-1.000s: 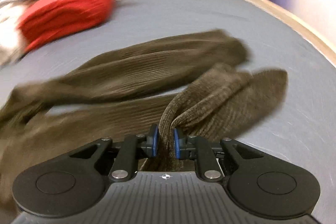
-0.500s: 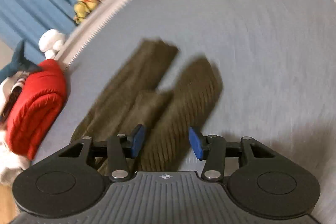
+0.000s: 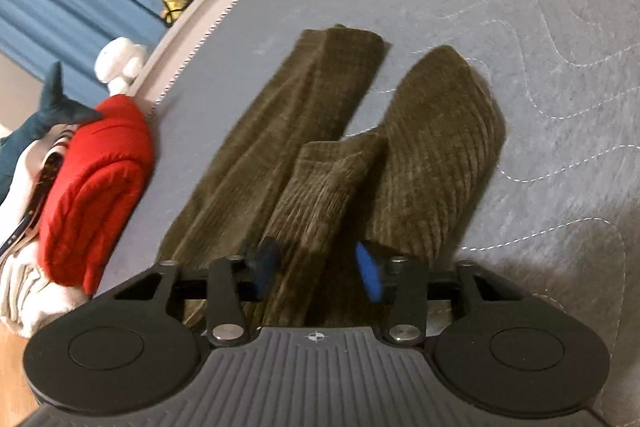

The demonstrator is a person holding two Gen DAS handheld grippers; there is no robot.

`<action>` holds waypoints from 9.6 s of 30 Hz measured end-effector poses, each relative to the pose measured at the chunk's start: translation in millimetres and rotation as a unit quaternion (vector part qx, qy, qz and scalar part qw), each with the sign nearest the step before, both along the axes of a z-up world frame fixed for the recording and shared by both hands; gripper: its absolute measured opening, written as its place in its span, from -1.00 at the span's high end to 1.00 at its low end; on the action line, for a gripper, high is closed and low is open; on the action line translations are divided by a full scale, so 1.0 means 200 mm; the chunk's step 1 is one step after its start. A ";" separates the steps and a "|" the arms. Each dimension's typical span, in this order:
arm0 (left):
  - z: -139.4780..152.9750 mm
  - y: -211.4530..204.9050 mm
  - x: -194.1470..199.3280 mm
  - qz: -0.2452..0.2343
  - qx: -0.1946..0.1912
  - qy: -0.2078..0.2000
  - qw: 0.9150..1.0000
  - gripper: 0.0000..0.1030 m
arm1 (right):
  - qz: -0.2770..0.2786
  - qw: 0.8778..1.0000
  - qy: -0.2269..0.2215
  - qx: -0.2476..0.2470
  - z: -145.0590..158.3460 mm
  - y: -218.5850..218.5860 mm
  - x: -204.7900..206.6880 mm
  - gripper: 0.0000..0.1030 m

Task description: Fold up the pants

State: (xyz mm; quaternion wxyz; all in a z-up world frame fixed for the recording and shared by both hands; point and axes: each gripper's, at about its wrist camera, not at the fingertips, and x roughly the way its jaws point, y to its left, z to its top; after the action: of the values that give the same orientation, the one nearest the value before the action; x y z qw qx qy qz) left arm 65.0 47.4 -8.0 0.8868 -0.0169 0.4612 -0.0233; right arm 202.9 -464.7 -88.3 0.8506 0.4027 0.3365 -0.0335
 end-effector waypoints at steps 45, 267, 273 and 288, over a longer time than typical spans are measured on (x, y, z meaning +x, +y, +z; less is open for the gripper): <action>0.00 -0.13 0.02 -0.027 -0.012 0.008 1.000 -0.52 | -0.252 0.950 -0.061 -0.174 0.25 -0.60 -0.66 0.71; 0.11 0.61 0.18 0.139 -0.113 -0.045 0.983 0.46 | -0.178 0.922 -0.158 -0.304 1.07 0.24 0.81 0.68; 0.11 0.58 0.19 0.123 -0.110 -0.046 0.985 0.38 | -0.187 0.946 -0.013 -0.266 0.65 -0.06 1.01 0.00; 0.09 0.51 0.21 0.114 -0.097 -0.040 0.988 0.27 | -0.148 0.954 0.073 -0.249 0.00 -0.09 0.84 0.81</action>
State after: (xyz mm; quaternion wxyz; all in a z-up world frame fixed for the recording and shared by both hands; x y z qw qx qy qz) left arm 108.0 149.1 9.1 0.8954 -0.1542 0.4165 0.0323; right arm 370.3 -483.3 -87.5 0.8825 0.2203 0.3152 -0.2709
